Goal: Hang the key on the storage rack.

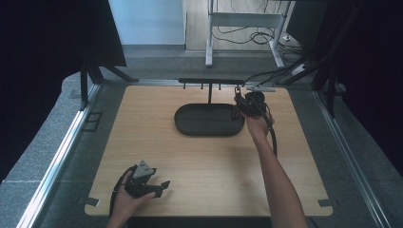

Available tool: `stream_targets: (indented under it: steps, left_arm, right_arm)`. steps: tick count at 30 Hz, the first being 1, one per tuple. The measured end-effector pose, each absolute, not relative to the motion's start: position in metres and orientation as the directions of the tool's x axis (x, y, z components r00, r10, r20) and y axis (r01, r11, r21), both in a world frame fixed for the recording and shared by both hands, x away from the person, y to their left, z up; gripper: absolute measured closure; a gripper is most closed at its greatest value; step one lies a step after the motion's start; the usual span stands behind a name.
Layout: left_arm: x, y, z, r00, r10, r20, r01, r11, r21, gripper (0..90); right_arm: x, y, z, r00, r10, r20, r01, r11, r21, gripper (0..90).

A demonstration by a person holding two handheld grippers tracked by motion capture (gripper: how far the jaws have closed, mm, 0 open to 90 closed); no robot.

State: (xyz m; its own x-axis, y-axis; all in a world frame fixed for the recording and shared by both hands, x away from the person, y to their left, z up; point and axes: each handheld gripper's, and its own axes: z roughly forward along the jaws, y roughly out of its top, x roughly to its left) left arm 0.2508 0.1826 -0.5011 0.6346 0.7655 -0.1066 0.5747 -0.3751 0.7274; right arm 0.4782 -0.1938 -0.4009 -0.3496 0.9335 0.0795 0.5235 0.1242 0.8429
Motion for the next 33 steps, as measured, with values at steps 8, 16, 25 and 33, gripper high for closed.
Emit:
stream_targets:
  steps: [8, 16, 25, 33]
  left_arm:
    - [0.251, 0.180, -0.503, 0.641, 0.761, -0.104, 0.574, -0.385, 0.723, 25.5]
    - [0.252, 0.185, -0.502, 0.634, 0.765, -0.117, 0.577, -0.367, 0.729, 25.5]
    - [0.256, 0.188, -0.500, 0.624, 0.772, -0.117, 0.582, -0.359, 0.730, 25.5]
    - [0.254, 0.192, -0.500, 0.617, 0.778, -0.117, 0.583, -0.353, 0.732, 25.5]
  right_arm:
    - [0.482, -0.195, -0.407, -0.346, 0.934, 0.087, 0.513, 0.111, 0.851, 80.7]
    - [0.476, -0.194, -0.407, -0.371, 0.927, 0.049, 0.486, 0.149, 0.861, 62.0]
    - [0.462, -0.191, -0.402, -0.401, 0.916, -0.004, 0.506, 0.225, 0.833, 48.5]
    - [0.437, -0.192, -0.401, -0.441, 0.898, 0.007, 0.484, 0.231, 0.844, 48.6]
